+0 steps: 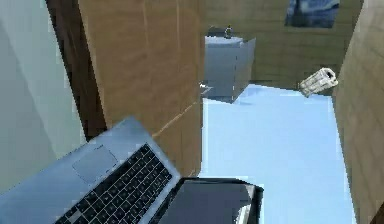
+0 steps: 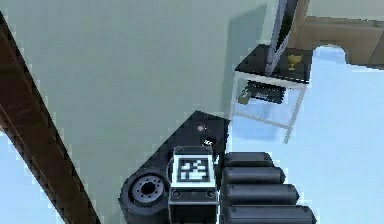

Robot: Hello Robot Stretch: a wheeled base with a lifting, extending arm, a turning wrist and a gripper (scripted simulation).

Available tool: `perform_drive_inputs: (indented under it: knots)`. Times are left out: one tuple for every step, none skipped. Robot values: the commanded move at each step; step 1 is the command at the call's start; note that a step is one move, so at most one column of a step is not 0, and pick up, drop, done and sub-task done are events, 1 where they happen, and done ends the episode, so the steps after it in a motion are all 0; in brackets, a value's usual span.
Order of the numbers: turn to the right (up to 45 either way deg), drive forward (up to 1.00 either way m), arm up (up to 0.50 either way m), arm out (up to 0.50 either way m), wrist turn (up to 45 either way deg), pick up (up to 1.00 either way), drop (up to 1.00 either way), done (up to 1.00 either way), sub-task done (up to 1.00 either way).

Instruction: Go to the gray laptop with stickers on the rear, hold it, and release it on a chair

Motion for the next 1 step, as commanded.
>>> perform_drive_inputs:
  knots:
    - [45.0, 0.0, 0.0, 0.0, 0.0, 0.0, 0.0, 0.0, 0.0]
